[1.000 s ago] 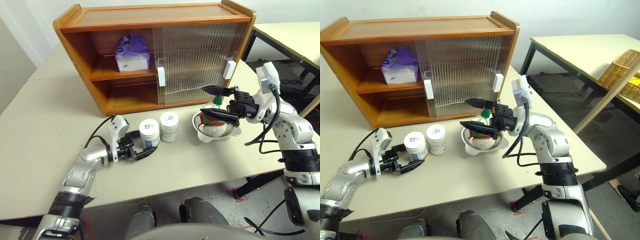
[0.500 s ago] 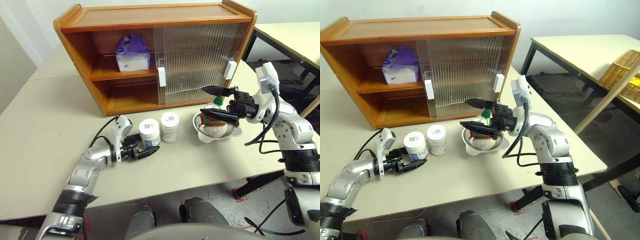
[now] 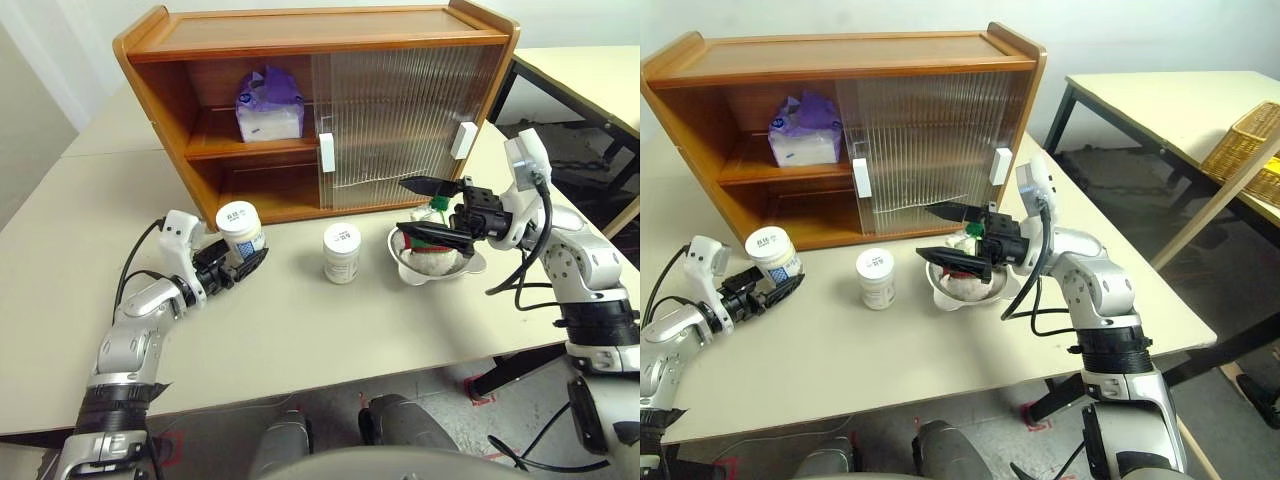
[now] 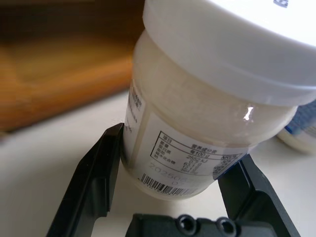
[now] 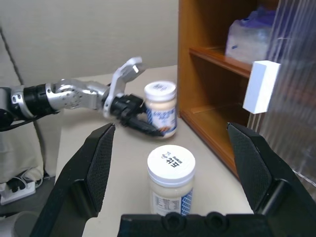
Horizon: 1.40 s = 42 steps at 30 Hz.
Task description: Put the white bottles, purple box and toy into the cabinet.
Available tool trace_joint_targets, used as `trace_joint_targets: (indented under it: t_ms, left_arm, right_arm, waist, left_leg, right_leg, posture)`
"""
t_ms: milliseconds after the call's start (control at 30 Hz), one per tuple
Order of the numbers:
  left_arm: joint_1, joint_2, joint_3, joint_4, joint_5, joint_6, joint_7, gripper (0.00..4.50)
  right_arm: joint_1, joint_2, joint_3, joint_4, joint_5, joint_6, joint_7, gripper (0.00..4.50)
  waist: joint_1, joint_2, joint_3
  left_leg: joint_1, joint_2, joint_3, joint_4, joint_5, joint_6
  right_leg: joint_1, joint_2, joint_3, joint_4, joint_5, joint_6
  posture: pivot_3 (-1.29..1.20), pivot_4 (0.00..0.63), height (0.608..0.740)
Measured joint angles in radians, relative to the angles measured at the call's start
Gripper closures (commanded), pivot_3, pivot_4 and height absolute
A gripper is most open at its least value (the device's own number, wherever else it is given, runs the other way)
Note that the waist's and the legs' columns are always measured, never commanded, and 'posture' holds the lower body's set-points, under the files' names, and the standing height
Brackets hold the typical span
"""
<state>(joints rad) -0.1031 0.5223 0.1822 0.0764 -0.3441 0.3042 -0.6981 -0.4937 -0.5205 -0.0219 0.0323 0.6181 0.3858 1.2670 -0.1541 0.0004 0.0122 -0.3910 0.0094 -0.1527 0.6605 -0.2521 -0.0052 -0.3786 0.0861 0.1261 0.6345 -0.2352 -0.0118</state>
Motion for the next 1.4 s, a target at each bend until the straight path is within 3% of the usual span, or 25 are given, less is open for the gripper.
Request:
trace_joint_targets:
  t_ms: [67,233,733,1033,1400]
  left_arm:
    - [-0.045,-0.02,0.001,0.024,0.001,0.003,0.031,1.3]
    - [-0.162,-0.044,-0.004,0.119,0.031,0.006,0.105,1.3]
    - [-0.408,-0.09,-0.068,0.458,0.14,-0.089,0.159,1.3]
    - [-0.464,-0.105,-0.073,0.565,0.171,-0.12,0.182,1.3]
    - [-0.552,-0.127,-0.076,0.764,0.196,-0.192,0.192,1.3]
  right_arm:
    - [-0.004,0.001,0.0,0.0,0.0,0.0,-0.002,0.0]
    - [-0.007,0.005,0.002,0.0,0.0,0.0,-0.008,0.0]
    - [0.01,-0.005,-0.005,-0.022,0.003,0.001,-0.012,0.0]
    - [0.013,-0.011,-0.006,-0.024,0.004,0.004,-0.017,0.0]
    - [0.009,-0.014,-0.006,-0.023,0.004,0.007,-0.014,0.0]
  waist:
    - [0.005,0.0,0.0]
    - [0.006,-0.001,0.0]
    - [0.009,-0.003,0.002]
    - [0.004,-0.003,0.002]
    - [0.009,-0.005,0.003]
  left_leg:
    - [0.0,-0.001,0.0,0.0,0.0,0.0]
    - [0.0,-0.001,0.001,0.0,0.0,0.0]
    - [0.0,-0.004,0.002,0.003,0.001,0.002]
    - [0.001,-0.006,0.002,0.003,0.002,0.002]
    - [0.009,-0.008,0.001,0.004,0.006,0.005]
  right_leg:
    - [0.0,-0.001,0.0,0.0,0.005,-0.008]
    - [0.0,0.0,0.0,0.0,0.005,-0.008]
    - [0.004,0.0,0.002,-0.002,0.003,0.009]
    - [0.004,0.001,0.002,-0.002,0.006,0.015]
    - [0.013,0.001,0.001,-0.002,0.005,0.01]
  posture:
    - [-0.2,0.027,0.74]
    - [-0.22,0.022,0.74]
    - [-0.23,0.021,0.74]
    - [-0.22,0.024,0.74]
    - [-0.23,0.012,0.74]
